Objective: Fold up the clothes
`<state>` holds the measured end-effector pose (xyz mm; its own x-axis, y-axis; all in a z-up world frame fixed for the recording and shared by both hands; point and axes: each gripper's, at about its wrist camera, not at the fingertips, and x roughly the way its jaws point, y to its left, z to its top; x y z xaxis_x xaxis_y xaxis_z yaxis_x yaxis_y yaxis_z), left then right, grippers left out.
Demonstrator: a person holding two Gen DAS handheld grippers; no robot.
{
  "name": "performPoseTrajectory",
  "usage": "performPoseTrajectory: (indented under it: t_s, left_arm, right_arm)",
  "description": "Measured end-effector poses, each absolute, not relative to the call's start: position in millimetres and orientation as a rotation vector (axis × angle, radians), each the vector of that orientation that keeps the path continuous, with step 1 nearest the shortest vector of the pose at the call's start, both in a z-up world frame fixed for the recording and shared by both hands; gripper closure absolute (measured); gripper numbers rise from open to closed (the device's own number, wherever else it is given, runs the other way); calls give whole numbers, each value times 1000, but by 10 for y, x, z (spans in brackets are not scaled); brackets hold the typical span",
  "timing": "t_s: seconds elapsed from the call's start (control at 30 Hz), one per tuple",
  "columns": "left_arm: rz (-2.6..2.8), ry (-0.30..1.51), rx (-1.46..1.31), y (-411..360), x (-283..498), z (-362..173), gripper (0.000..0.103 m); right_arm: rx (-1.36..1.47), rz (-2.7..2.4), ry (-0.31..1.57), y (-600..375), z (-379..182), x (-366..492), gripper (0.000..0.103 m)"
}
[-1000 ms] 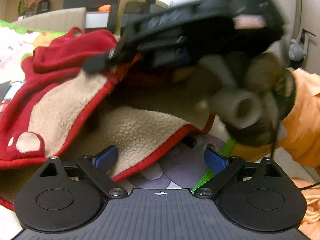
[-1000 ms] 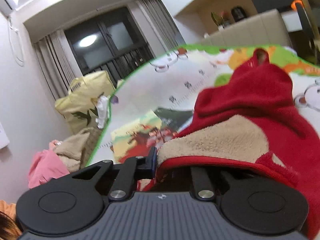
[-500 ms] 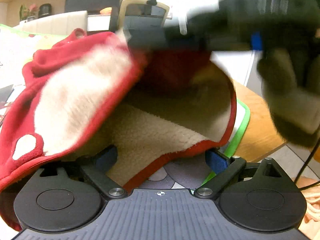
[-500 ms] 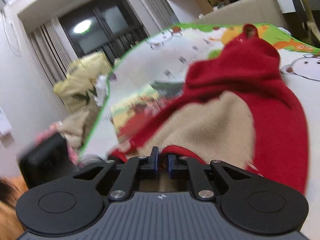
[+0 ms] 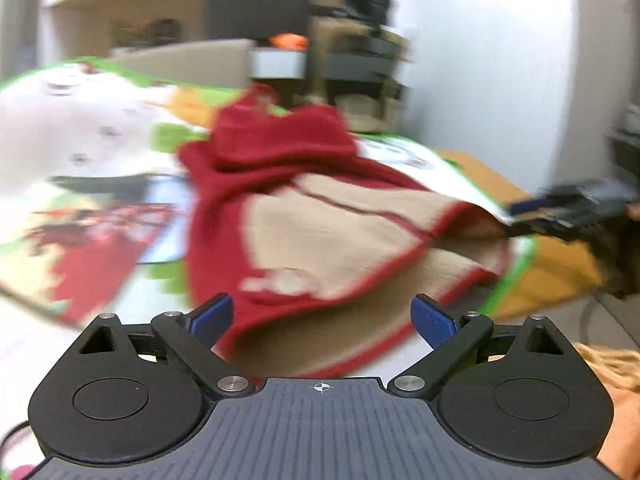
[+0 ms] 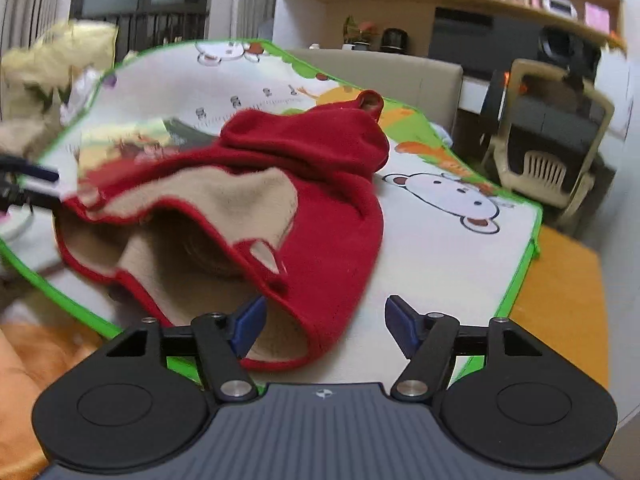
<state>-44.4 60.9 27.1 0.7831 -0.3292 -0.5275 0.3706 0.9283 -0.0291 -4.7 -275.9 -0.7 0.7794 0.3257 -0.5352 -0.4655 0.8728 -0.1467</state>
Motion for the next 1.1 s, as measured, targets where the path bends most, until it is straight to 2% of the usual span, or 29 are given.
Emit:
performPoseTrajectory:
  t_s: [0.1, 0.23, 0.37, 0.43, 0.53, 0.63, 0.77, 0.8, 0.9, 1.0, 1.1]
  left_arm:
    - [-260, 575, 104, 643, -243, 211, 4]
    - [-201, 608, 265, 473, -32, 33, 4]
    - [-8, 518, 420, 538, 102, 100, 3]
    - [39, 457, 399, 675, 70, 287, 2]
    - [31, 437, 373, 765, 29, 405, 1]
    - [-35, 516, 369, 740, -11, 248, 2]
    - [-216, 664, 256, 788, -128, 57, 2]
    - [-271, 662, 203, 817, -160, 106, 2]
    - [-402, 604, 62, 851, -152, 317, 2]
    - [-495, 534, -58, 774, -10, 506, 1]
    - [-545, 552, -145, 568, 306, 498, 1]
  right_arm:
    - [-368, 347, 496, -2769, -49, -109, 27]
    - [-508, 157, 352, -2781, 122, -28, 28]
    - [-479, 130, 235, -2996, 413, -135, 27]
    - [-511, 142, 257, -2973, 338, -180, 25]
    - [-487, 204, 443, -3000, 27, -140, 24]
    - [-364, 240, 536, -3156, -87, -195, 22]
    - [-158, 316, 457, -3407, 233, -267, 11]
    - [-100, 335, 434, -3460, 324, -253, 7]
    - [103, 395, 428, -3483, 441, 17, 5]
    - [308, 477, 509, -3391, 300, 384, 4]
    - [353, 499, 601, -3223, 76, 633, 0]
